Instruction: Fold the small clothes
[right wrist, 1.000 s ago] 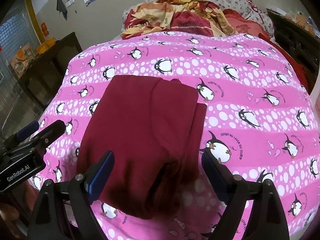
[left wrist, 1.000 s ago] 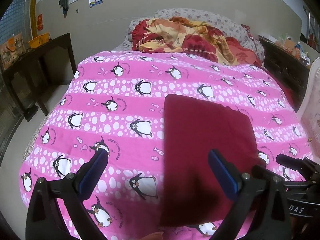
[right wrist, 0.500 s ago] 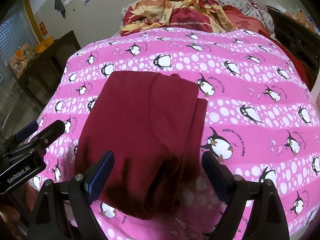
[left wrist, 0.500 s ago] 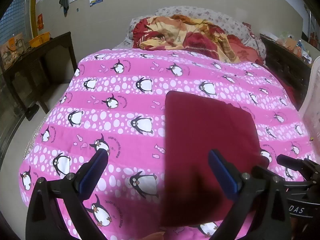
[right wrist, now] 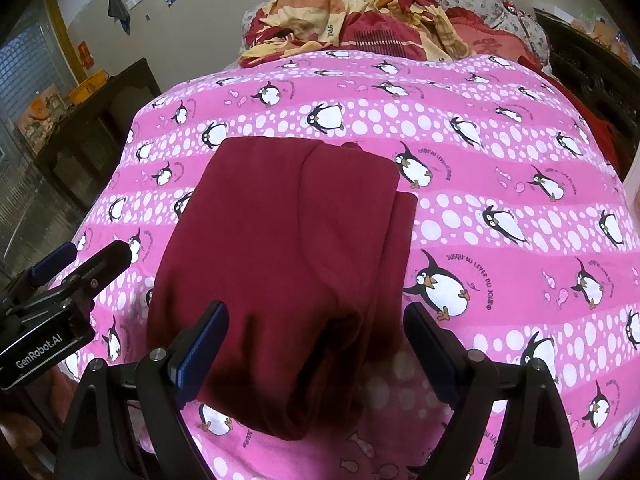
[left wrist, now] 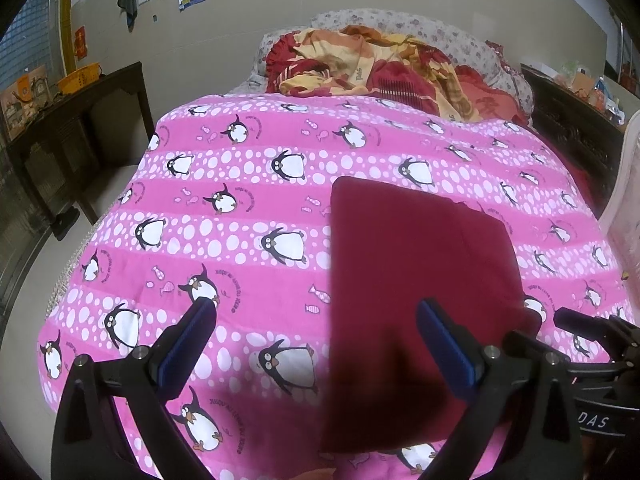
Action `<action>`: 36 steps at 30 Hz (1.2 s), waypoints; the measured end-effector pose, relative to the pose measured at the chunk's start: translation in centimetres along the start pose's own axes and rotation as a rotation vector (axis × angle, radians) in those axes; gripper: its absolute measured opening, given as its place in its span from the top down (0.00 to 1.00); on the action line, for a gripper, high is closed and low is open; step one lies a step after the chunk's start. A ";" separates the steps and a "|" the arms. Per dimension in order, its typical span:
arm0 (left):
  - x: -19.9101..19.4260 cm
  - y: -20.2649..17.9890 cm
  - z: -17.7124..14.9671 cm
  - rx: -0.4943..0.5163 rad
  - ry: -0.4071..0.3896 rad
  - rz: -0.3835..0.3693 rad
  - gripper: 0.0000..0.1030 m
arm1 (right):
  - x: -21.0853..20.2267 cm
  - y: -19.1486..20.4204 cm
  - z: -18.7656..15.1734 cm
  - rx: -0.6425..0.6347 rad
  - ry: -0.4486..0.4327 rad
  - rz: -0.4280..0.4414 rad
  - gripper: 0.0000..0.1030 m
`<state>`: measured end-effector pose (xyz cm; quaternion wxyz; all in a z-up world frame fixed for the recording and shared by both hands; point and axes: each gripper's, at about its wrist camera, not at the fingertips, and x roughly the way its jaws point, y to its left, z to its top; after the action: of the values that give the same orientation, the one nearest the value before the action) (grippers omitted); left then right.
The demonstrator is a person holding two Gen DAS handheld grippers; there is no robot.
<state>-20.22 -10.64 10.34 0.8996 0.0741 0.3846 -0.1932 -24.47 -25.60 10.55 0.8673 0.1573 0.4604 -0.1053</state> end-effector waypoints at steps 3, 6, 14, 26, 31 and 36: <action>0.1 0.0 -0.1 0.003 0.003 0.000 0.03 | 0.0 0.2 0.0 -0.006 0.002 -0.001 0.10; 0.1 -0.1 -0.1 0.004 0.004 0.002 0.03 | 0.1 0.3 0.1 -0.012 0.005 -0.002 0.10; 0.2 -0.2 0.0 0.002 0.002 0.003 0.03 | 0.2 0.4 0.1 -0.013 0.011 -0.004 0.10; 0.4 -0.1 0.0 0.008 0.012 -0.002 0.03 | 0.5 0.4 0.2 -0.016 0.021 -0.003 0.10; 0.5 -0.3 -0.1 0.009 0.019 -0.003 0.03 | 0.6 0.4 0.1 -0.013 0.023 -0.003 0.10; 0.6 -0.2 0.0 0.009 0.017 -0.004 0.03 | 0.6 0.5 0.0 -0.018 0.027 -0.003 0.10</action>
<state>-19.93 -11.03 9.92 0.8955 0.0792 0.3916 -0.1962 -23.94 -25.19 10.10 0.8623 0.1504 0.4731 -0.1003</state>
